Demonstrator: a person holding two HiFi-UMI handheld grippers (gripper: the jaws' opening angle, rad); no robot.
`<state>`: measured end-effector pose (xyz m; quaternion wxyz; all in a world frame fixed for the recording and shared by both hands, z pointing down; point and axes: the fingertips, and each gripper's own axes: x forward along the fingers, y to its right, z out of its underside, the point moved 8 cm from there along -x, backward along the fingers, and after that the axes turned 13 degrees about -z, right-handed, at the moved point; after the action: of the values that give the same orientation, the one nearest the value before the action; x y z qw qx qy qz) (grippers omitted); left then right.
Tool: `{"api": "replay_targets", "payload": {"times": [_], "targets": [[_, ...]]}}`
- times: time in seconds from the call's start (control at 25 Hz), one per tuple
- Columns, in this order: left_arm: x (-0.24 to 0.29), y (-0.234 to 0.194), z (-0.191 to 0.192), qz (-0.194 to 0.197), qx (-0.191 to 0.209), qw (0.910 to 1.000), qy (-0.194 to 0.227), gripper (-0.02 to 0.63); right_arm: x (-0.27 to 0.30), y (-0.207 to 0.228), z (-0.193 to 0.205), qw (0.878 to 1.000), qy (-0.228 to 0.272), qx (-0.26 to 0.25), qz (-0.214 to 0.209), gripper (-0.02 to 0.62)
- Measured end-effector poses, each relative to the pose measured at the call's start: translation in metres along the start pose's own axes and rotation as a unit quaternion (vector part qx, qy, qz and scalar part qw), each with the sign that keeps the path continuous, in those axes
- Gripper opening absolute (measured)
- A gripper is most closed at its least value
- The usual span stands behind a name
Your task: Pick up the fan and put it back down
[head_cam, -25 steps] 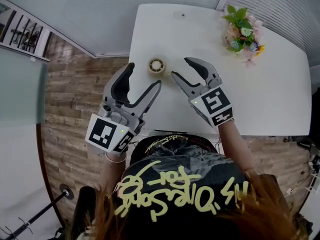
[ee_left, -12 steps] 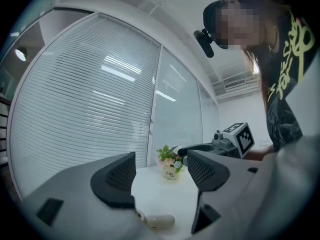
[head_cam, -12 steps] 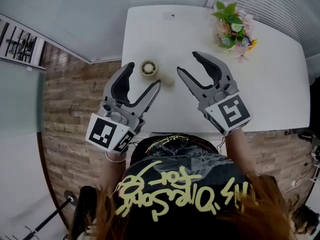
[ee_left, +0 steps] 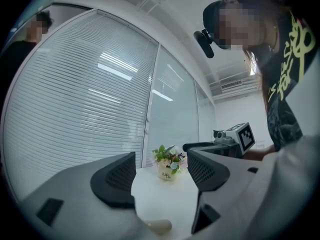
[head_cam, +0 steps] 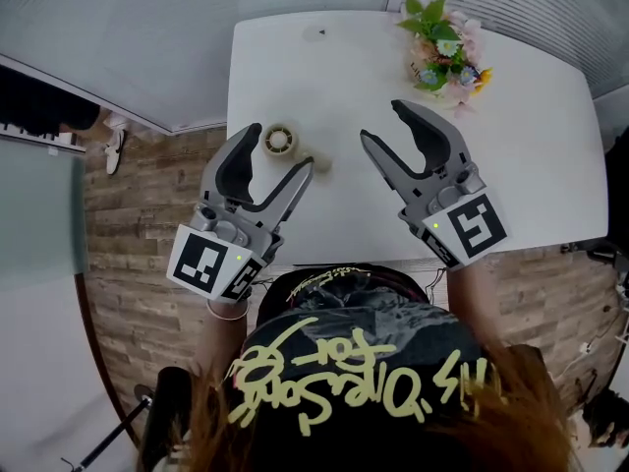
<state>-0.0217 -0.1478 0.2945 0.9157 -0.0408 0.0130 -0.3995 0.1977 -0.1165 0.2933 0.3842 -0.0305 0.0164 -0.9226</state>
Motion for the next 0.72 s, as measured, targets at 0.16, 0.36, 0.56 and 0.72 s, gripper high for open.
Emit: {"api": "replay_targets", "payload": {"times": [0.16,0.36,0.56,0.72], "targets": [[0.002,0.002,-0.002,0.002,0.002,1.0000,0.002,0.313,-0.007,0.004,0.000,1.000,0.007,-0.007,0.007,0.201],[0.004,0.005,-0.002,0.012,0.005,0.9999,0.003,0.287,-0.010,0.001,0.000,1.000,0.010,0.005,0.009,0.199],[0.004,0.006,-0.001,0.008,0.010,0.9999,0.005,0.212,-0.012,0.000,0.004,1.000,0.014,-0.010,0.001,0.121],[0.004,0.006,-0.001,0.002,0.013,0.9999,0.005,0.149,-0.013,-0.001,0.005,1.000,0.014,-0.009,-0.001,0.076]]}}
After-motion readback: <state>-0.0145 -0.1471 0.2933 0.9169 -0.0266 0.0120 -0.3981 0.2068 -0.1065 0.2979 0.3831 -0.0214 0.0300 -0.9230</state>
